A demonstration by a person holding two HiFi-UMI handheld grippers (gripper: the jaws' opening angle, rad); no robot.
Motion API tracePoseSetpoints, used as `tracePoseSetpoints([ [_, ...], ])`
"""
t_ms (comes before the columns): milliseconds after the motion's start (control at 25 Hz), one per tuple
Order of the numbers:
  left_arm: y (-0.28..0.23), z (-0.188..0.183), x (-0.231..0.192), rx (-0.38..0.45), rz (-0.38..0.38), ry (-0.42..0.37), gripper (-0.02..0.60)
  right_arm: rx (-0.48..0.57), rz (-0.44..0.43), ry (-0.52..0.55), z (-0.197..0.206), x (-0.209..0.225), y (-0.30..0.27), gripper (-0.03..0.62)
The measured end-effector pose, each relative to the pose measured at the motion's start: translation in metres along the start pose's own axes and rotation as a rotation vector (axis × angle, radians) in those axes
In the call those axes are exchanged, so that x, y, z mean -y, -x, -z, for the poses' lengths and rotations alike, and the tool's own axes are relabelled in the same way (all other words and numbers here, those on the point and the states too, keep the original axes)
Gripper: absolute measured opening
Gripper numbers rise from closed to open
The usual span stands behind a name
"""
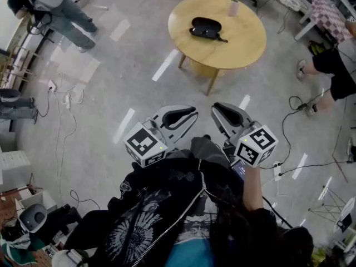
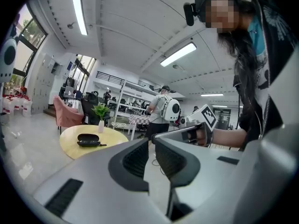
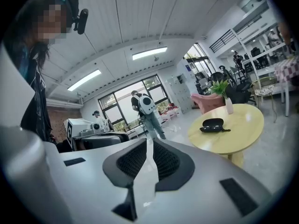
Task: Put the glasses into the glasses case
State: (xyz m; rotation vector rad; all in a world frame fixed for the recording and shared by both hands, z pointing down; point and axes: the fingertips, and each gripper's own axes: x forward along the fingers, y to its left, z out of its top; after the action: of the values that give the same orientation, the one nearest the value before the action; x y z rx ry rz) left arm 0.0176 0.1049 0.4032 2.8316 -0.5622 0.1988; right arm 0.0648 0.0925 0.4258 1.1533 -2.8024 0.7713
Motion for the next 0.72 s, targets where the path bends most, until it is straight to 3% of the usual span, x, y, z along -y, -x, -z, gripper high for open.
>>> tracePoseSetpoints([
  [400, 0.09, 0.024, 0.016, 0.005, 0.06, -0.008, 0.038, 0.023, 0.064, -0.018, 0.034, -0.079, -0.025, 0.063],
  [720, 0.135, 0.038, 0.036, 0.025, 0.065, -0.011, 0.038, 0.034, 0.079, -0.011, 0.06, -0.126, -0.016, 0.063],
])
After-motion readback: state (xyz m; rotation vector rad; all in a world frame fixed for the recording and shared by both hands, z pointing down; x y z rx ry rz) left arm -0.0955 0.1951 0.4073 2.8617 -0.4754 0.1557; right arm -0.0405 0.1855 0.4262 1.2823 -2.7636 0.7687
